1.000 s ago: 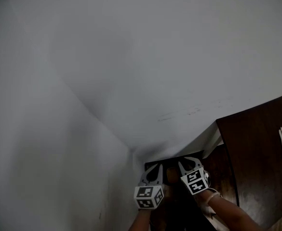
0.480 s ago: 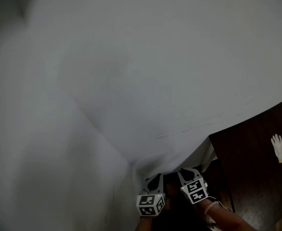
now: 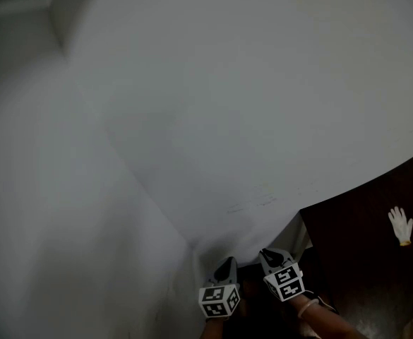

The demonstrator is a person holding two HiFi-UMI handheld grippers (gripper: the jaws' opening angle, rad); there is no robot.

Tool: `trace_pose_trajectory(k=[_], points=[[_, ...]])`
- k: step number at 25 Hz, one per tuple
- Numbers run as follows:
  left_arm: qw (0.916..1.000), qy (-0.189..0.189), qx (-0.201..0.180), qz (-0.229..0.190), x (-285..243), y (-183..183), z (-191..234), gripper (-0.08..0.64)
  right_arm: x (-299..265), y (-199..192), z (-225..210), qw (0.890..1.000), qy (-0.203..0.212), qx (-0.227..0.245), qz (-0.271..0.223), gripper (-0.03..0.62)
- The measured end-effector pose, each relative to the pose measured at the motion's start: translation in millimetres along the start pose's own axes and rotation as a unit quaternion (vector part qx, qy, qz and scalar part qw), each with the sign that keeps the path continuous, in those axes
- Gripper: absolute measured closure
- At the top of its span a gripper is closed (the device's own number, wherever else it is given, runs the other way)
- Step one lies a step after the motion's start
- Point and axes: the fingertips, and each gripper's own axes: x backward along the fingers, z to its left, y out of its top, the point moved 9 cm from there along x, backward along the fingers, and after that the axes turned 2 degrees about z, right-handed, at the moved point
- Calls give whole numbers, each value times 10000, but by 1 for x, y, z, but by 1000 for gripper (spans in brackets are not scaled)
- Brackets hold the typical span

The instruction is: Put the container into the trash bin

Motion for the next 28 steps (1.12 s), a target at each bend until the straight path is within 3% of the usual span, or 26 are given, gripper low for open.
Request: trace_pose_trajectory(k=[13,28], points=[[9984,150,-248,-494,53,61,-37,540,76,61,10,9961,-131,-102,-867,578],[9945,-165,-696,-766,71,94,-70,540,120,88,9,9893,-239,238,-1417,584]])
